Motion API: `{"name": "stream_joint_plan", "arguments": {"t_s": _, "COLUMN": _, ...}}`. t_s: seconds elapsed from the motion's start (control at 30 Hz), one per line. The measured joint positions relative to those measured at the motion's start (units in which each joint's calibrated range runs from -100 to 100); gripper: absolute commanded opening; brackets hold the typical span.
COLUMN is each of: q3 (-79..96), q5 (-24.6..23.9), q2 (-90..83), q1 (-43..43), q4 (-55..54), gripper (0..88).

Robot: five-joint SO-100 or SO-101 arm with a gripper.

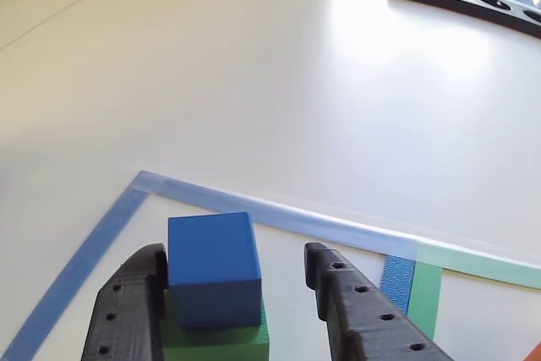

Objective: Tower of hanoi

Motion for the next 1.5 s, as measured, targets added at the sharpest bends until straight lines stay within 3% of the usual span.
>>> {"name": "stream_joint_plan", "arguments": {"t_s": 0.57, "q3": 0.0, "q5": -0.2, "q2": 0.0, "q1": -0.6, "q4": 0.0, "gripper": 2.5}}
{"name": "stream_joint_plan", "arguments": {"t_s": 1.0, "q3": -2.0, "q5": 0.0, "q2": 0.6, "q1": -0.9, "q4": 0.9, "gripper": 1.9}}
{"name": "stream_joint_plan", "arguments": {"t_s": 1.2, "q3": -3.2, "q5": 0.8, "q2": -7.2, "q1": -0.9, "q4": 12.0, "gripper": 1.9}}
{"name": "stream_joint_plan", "arguments": {"t_s": 1.5, "q3": -4.0, "q5": 0.8, "q2": -33.4, "q1": 1.8, "q4": 42.7, "gripper": 1.8}}
